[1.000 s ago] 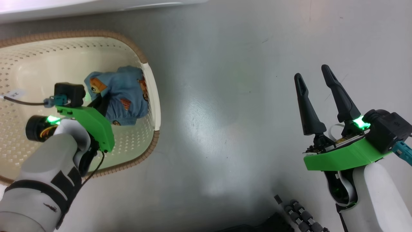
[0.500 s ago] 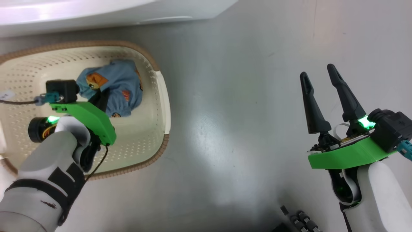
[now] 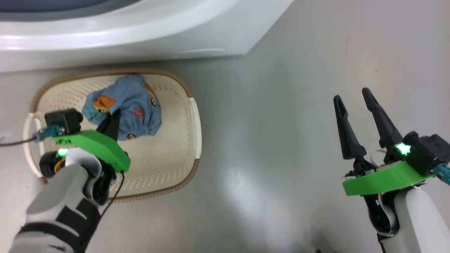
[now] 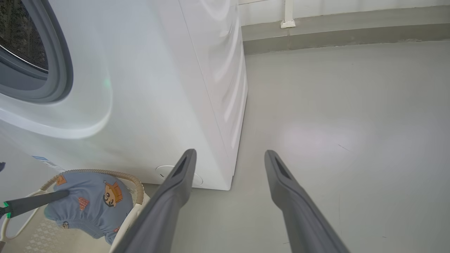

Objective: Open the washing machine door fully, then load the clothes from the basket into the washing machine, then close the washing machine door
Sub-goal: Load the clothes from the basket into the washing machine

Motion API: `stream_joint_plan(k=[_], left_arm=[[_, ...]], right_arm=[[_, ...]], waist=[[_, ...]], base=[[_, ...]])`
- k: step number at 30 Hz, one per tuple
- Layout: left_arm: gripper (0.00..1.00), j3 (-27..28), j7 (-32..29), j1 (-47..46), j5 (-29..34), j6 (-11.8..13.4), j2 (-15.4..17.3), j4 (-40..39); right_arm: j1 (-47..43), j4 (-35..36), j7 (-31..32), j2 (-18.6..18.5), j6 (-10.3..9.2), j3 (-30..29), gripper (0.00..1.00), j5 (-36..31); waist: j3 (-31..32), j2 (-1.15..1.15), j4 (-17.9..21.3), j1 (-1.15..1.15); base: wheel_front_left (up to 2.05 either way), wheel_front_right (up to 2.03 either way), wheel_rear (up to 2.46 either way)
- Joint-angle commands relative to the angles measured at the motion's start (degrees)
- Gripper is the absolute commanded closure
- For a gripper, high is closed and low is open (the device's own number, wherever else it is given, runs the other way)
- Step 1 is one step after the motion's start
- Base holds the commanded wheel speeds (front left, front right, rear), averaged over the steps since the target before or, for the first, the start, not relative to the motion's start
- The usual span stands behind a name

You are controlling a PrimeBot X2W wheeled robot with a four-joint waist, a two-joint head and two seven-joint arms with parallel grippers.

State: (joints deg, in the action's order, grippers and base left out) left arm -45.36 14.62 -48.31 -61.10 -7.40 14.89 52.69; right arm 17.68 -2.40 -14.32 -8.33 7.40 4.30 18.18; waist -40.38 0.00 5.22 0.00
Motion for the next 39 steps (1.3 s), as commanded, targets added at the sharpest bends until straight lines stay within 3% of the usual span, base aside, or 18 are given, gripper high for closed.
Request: stream_joint_plan(k=[1,14,39], left_arm=[[1.0,3.1,0.4,2.6,1.6,-0.1,1.4,-1.5],[1.0,18.0,0.4,15.4,11.3,-0.1,-0.2,-10.8],[1.0,36.0,0.4,34.0,25.1,-0.1,-1.2,-33.8]], right_arm=[[-2.8,0.8,-0.7,-0.5,0.09,0.7,0.0,-0.1],[-8.6,-1.3,-0.7,-1.7,0.09,0.6,0.0,0.8],[-20.3,-1.8,-0.7,-3.2,0.09,-2.1,0.0,1.9]], waist=[[3.9,0.0,-1.5,0.0],[15.9,0.0,-2.8,0.0],[29.7,0.0,-4.4,0.0]], base=[[0.0,0.0,0.0],[0.0,0.0,0.0],[0.0,0.0,0.0]])
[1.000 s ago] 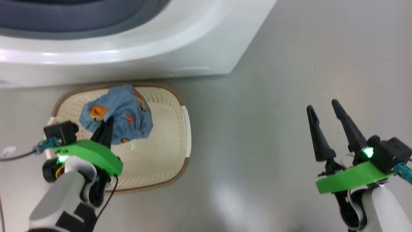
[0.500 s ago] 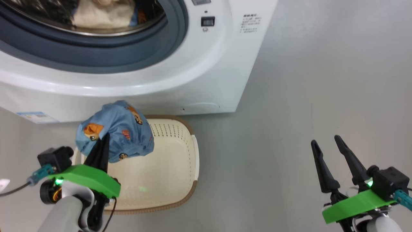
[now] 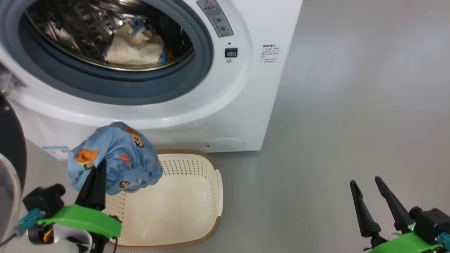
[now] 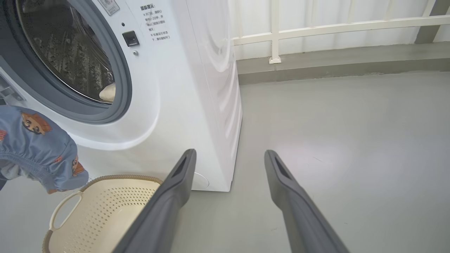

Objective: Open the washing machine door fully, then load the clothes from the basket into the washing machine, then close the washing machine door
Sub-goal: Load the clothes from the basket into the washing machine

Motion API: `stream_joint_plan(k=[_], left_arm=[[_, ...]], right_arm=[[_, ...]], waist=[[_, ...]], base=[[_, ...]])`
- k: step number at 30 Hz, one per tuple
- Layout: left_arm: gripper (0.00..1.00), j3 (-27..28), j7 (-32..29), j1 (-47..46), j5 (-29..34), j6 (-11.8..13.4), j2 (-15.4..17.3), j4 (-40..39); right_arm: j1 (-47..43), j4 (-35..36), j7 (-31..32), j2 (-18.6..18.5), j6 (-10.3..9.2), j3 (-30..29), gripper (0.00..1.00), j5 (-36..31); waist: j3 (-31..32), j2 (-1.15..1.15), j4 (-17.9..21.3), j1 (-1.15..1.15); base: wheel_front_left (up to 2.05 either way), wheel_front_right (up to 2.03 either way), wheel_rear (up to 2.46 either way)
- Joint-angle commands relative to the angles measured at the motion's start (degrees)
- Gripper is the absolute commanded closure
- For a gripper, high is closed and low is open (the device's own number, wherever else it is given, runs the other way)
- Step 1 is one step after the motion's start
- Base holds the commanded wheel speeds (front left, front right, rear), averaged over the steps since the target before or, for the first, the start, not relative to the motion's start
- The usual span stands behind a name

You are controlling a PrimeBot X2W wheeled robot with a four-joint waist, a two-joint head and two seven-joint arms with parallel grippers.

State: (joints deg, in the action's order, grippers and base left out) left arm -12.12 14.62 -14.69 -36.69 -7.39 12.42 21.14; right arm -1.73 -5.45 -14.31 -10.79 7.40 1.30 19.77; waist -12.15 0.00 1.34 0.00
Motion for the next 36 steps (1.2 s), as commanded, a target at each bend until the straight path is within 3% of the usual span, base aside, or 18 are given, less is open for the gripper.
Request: stream_joint_plan(k=[1,10,20,29,36], left_arm=[[1.0,3.5,0.4,1.2,1.1,-0.1,1.1,-3.2],[1.0,9.1,0.4,10.2,4.9,-0.1,0.1,-12.2],[1.0,11.4,0.4,15.4,7.1,-0.1,-1.4,-17.9],[1.0,11.9,0.4,15.0,7.3,-0.1,-2.2,-19.3],[1.0,11.6,0.4,9.6,5.2,-0.1,-2.1,-18.7]], right_arm=[[-1.3,1.3,-0.7,-0.7,0.09,0.7,0.0,0.3],[-4.7,1.5,-0.7,-0.5,0.09,-0.4,0.0,0.5],[-6.1,1.8,-0.7,-0.4,0.09,-1.2,0.0,0.5],[-5.5,2.2,-0.7,-0.3,0.09,-1.2,0.0,0.5],[-3.8,2.5,-0.7,0.3,0.09,-1.2,0.0,0.3]], waist=[[1.9,0.0,-0.6,0.0],[5.0,0.0,-0.9,0.0],[5.7,0.0,-1.4,0.0],[4.4,0.0,-1.0,0.0],[1.1,0.0,-0.4,0.0]], base=[[0.0,0.0,0.0],[0.0,0.0,0.0],[0.0,0.0,0.0],[0.0,0.0,0.0],[0.0,0.0,0.0]])
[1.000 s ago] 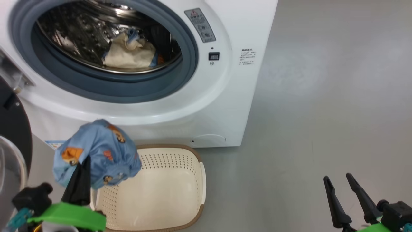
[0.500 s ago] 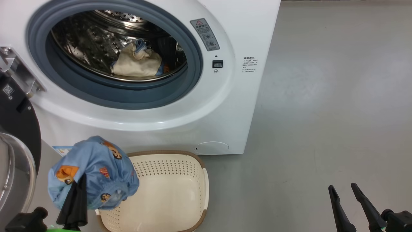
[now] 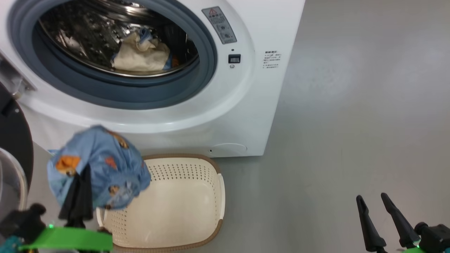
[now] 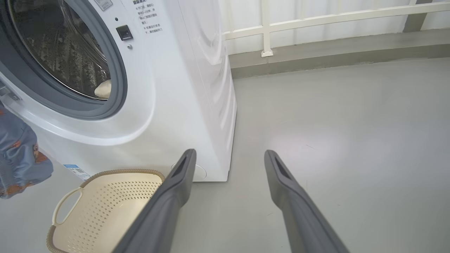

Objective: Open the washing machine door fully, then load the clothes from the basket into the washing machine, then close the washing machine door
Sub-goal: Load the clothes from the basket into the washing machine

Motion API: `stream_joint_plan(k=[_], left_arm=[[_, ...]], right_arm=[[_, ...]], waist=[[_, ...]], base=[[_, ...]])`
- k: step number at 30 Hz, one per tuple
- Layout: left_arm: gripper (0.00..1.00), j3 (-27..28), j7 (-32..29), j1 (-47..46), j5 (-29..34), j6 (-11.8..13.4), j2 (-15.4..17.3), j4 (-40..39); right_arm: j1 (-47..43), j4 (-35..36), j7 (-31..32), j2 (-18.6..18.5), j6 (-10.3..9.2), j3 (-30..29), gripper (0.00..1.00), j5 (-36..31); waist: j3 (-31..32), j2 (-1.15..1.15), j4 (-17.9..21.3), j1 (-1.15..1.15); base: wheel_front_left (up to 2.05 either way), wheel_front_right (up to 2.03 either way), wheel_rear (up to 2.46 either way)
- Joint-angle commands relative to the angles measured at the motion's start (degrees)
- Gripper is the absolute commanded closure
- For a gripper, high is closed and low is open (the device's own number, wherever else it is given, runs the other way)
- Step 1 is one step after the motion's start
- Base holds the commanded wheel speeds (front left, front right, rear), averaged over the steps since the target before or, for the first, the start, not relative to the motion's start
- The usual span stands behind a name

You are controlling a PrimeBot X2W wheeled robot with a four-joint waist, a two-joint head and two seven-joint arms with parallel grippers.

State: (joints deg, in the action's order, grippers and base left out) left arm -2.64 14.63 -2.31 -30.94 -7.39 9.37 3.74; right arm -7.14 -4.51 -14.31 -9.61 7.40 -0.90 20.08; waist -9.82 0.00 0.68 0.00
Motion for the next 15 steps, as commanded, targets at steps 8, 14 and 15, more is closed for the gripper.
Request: stream_joint_plan(k=[8,14,15], left_arm=[[1.0,1.2,0.4,-15.4,-1.1,-0.1,2.7,2.0],[1.0,1.8,0.4,-27.5,-3.4,-0.1,3.9,8.5],[1.0,1.7,0.4,-29.4,-3.6,-0.1,4.5,9.9]], right_arm=[[5.8,1.9,-0.7,0.3,0.09,2.1,0.0,-0.3],[9.1,1.7,-0.7,1.2,0.09,3.6,0.0,-0.4],[9.6,1.6,-0.7,1.4,0.09,3.8,0.0,-0.4]], waist=[[-7.2,0.0,1.8,0.0],[-11.3,0.0,3.7,0.0],[-11.9,0.0,4.3,0.0]], base=[[0.0,0.0,0.0],[0.0,0.0,0.0],[0.0,0.0,0.0]])
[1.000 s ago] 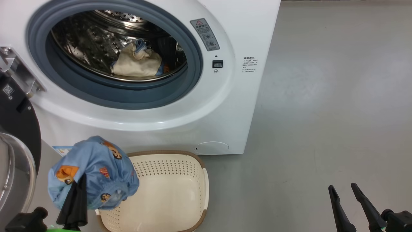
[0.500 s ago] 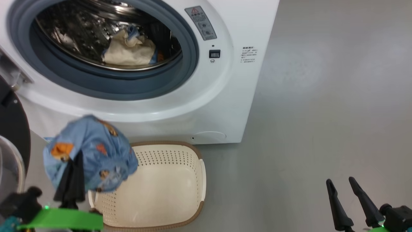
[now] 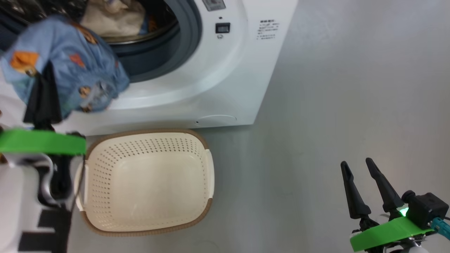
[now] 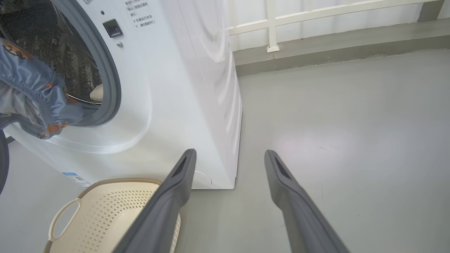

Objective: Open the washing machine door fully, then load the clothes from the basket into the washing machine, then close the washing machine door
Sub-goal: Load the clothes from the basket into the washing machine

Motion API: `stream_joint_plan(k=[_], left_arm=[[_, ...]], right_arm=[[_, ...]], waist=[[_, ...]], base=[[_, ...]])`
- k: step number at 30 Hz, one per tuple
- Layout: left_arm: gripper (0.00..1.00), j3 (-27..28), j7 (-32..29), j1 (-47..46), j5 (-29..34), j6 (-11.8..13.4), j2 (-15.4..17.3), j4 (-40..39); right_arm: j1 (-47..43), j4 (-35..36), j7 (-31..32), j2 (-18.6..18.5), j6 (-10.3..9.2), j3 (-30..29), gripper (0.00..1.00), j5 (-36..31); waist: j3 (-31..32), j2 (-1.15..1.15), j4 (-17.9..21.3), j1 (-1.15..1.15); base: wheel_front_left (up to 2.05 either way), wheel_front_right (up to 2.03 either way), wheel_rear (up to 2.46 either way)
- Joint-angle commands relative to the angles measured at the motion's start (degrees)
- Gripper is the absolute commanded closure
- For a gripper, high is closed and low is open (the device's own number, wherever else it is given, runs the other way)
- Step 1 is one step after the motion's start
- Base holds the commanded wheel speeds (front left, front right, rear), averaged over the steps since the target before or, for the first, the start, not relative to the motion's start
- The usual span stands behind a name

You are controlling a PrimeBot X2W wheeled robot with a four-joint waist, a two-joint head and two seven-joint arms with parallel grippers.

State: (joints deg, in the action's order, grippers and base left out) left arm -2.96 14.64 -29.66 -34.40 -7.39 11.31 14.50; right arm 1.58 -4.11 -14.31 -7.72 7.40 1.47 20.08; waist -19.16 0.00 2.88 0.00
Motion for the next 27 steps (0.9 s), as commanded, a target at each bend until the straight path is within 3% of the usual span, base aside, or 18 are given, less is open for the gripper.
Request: stream_joint_plan(k=[1,19,27], left_arm=[[1.0,1.7,0.4,-3.9,-0.1,-0.1,3.2,0.5],[1.0,-3.4,0.4,-28.6,0.4,-0.1,10.2,29.3],[1.0,-4.2,0.4,-37.7,1.8,-0.1,12.1,32.4]], right_arm=[[1.3,1.2,-0.7,-0.4,0.09,1.6,0.0,-0.4],[5.2,0.9,-0.7,2.1,0.09,4.3,0.0,-0.2],[6.4,1.1,-0.7,2.4,0.09,5.1,0.0,-0.1]], waist=[[-3.1,0.0,2.5,0.0],[-9.9,0.0,9.8,0.0],[-12.2,0.0,11.0,0.0]], base=[[0.0,0.0,0.0],[0.0,0.0,0.0],[0.0,0.0,0.0]])
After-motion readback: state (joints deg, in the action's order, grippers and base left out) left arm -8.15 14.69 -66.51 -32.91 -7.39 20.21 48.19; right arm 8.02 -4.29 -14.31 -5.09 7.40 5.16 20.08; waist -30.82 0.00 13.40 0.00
